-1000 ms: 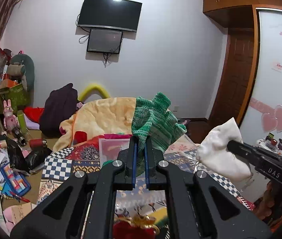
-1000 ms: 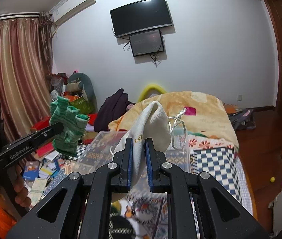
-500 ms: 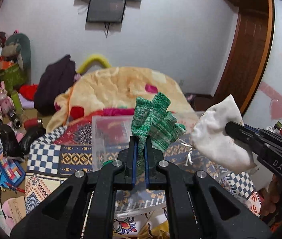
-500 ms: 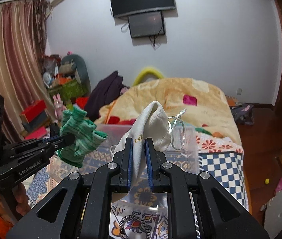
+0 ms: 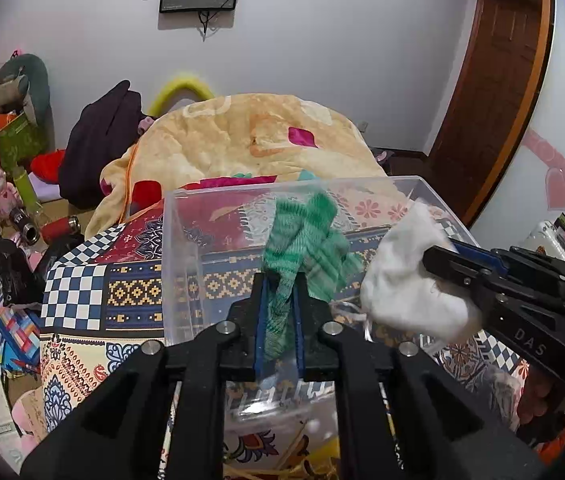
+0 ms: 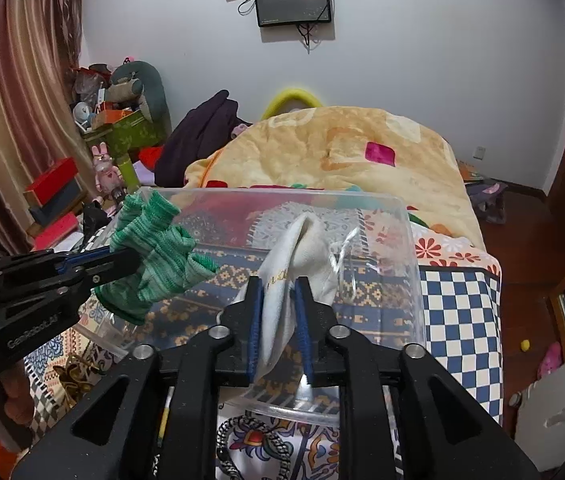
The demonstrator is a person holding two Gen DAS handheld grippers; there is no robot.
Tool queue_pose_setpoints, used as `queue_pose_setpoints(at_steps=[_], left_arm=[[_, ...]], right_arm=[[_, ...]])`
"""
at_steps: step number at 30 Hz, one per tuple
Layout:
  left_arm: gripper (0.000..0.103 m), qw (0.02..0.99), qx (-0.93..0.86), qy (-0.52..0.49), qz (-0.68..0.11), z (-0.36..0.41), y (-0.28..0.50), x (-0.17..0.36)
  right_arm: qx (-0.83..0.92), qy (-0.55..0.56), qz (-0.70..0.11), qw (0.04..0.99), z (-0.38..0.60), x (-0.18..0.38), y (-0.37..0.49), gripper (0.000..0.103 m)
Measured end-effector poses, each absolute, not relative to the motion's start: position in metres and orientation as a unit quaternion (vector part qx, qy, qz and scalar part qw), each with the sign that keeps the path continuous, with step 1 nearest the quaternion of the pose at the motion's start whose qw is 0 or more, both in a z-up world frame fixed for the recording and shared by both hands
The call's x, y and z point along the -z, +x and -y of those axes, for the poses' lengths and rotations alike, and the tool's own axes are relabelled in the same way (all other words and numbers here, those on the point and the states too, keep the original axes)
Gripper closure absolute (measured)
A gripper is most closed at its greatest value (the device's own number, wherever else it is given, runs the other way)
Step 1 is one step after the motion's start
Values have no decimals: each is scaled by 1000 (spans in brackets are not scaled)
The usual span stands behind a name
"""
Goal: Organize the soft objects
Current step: 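Drop the green glove into the clear box while the right drops the white bag in, then grasp the red-gold pouch with the left gripper while the right grasps the silver plastic bag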
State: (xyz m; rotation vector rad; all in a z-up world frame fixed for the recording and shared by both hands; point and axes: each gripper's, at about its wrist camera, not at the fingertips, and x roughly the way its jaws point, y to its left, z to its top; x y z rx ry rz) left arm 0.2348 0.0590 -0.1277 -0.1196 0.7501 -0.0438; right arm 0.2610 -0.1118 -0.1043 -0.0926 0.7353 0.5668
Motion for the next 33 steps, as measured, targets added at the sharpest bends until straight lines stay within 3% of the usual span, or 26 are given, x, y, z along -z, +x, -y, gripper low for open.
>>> queue_pose_setpoints(at_steps=[2,4,6,10,22,33], left_arm=[[83,930,21,-55,-363,-58,231,125],[71,933,22,-55,-355,-59,226,120],[62,937,22,-60,-343,-61,220,113],[54,946,24,-73,-314,-65,202,97],[37,962,27,-63,-266,-68,142,73],[33,950,18,-33,-309,-52,106,114]], right_arm=[[-274,-40,-356,892,114,102,260,74],[-274,-36,-353,894,117,99,258,53],[-273,-30,-345,898,122,94,255,40],[-276,-20,-326,904,134,82,244,28],[-268,2,-274,924,172,56,203,18],[-234,-16,-325,916,191,101,179,18]])
